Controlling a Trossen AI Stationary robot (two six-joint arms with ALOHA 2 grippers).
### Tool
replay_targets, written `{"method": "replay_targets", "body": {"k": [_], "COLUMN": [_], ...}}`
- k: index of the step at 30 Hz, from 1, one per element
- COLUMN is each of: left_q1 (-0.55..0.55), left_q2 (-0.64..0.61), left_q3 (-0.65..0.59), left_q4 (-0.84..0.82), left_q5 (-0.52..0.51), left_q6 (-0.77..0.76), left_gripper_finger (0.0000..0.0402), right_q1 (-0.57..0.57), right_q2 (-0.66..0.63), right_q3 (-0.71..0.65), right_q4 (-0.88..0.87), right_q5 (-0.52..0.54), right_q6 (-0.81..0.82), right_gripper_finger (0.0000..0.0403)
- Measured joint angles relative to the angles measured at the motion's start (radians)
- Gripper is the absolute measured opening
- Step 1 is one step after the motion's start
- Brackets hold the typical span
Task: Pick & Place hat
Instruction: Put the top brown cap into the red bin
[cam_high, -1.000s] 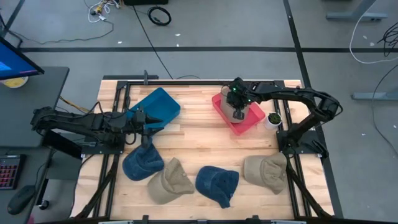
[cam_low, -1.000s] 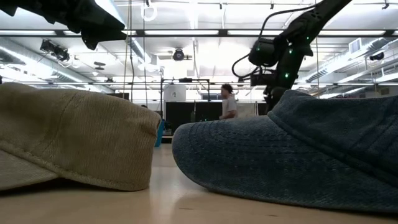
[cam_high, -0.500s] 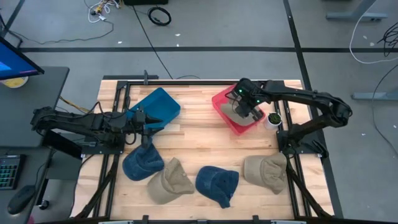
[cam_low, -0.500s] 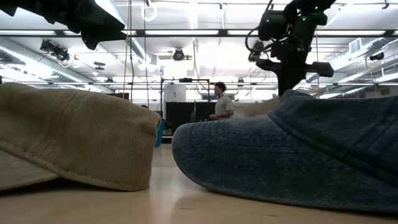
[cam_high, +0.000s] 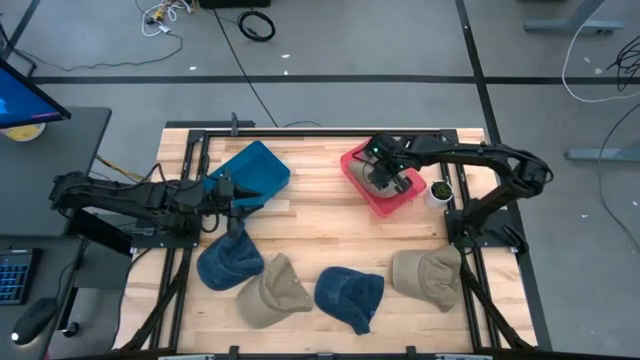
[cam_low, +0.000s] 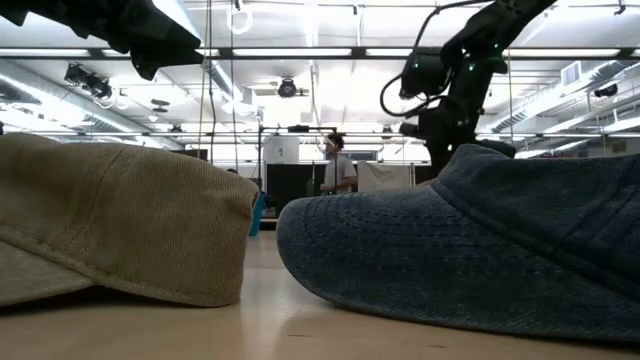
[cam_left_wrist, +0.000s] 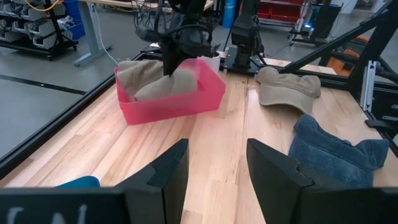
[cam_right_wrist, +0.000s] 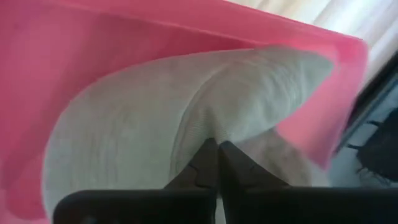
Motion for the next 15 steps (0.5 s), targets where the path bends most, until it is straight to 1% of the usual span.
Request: {"method": "replay_targets", "body": {"k": [3, 7, 10, 13, 15], "left_q1": [0.0, 0.0, 0.0, 0.0, 0.0], "left_q2": [0.0, 0.0, 0.0, 0.0, 0.0], "left_q3": [0.0, 0.0, 0.0, 0.0, 0.0], "left_q4": [0.0, 0.0, 0.0, 0.0, 0.0], "left_q5": [0.0, 0.0, 0.0, 0.0, 0.0], "left_q6": [0.0, 0.0, 0.0, 0.0, 0.0], "left_gripper_finger": [0.0165, 0.0165, 0.0165, 0.0165, 0.0165], "right_q1": [0.001, 0.001, 0.001, 0.002, 0.011], "right_q2": [0.019, 0.022, 0.022, 0.021, 0.015], "right_q3": [0.0, 0.0, 0.0, 0.0, 0.003], "right_q4": [-0.004, 0.017, 0.012, 0.004, -0.001], "right_q5": [-0.002, -0.006, -0.006, 0.015, 0.071], "right_q6": [0.04, 0.236, 0.378, 0.414, 0.421], "right_gripper_finger": [0.0008, 0.0014, 0.0029, 0.005, 0.0065]}}
